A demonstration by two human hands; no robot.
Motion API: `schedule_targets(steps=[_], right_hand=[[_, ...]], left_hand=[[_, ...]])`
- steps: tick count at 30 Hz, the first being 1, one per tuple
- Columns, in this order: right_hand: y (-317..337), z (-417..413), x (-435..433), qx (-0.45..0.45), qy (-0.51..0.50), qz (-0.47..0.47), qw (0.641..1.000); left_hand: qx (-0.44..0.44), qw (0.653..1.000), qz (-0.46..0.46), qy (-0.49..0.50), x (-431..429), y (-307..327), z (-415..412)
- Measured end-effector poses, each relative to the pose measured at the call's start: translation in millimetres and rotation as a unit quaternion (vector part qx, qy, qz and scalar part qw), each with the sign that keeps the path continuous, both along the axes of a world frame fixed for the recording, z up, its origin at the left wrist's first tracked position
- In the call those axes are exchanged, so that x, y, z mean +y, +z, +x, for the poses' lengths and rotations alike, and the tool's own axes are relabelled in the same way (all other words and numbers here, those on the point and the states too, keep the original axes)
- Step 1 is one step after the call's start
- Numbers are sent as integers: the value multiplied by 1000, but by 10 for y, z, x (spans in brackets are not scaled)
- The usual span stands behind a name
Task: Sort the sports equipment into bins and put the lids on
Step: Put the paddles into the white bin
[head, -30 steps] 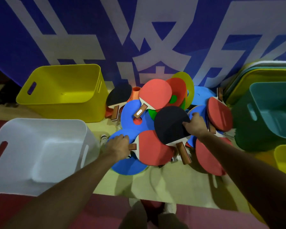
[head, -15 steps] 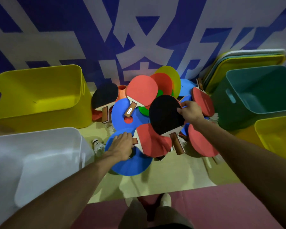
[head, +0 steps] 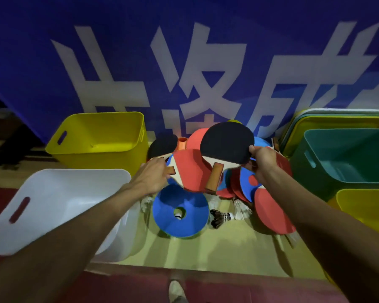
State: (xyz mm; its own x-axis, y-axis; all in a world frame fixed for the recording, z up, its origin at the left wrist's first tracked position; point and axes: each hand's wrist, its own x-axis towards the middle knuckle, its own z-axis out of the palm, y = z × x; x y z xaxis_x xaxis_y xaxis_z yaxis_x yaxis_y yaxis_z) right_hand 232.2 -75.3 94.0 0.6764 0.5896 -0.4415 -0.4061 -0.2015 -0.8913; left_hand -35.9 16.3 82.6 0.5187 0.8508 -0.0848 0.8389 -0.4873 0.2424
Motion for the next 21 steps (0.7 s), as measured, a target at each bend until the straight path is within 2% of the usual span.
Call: schedule_targets(steps=[4, 10, 16, 21], right_hand=[[98, -272, 166, 77, 40, 25, 996], [255, -920, 426, 143, 105, 69, 982], [243, -1546, 685, 115, 143, 75, 980], [207, -2099, 951, 58, 177, 60, 981]], left_hand=[[-32, 997, 19, 70, 2, 369, -448], [-52, 988, 35, 142, -38, 691, -1297], [-81, 987, -15, 135, 2, 628, -2137], [-58, 990, -79, 101, 227, 372, -2694]])
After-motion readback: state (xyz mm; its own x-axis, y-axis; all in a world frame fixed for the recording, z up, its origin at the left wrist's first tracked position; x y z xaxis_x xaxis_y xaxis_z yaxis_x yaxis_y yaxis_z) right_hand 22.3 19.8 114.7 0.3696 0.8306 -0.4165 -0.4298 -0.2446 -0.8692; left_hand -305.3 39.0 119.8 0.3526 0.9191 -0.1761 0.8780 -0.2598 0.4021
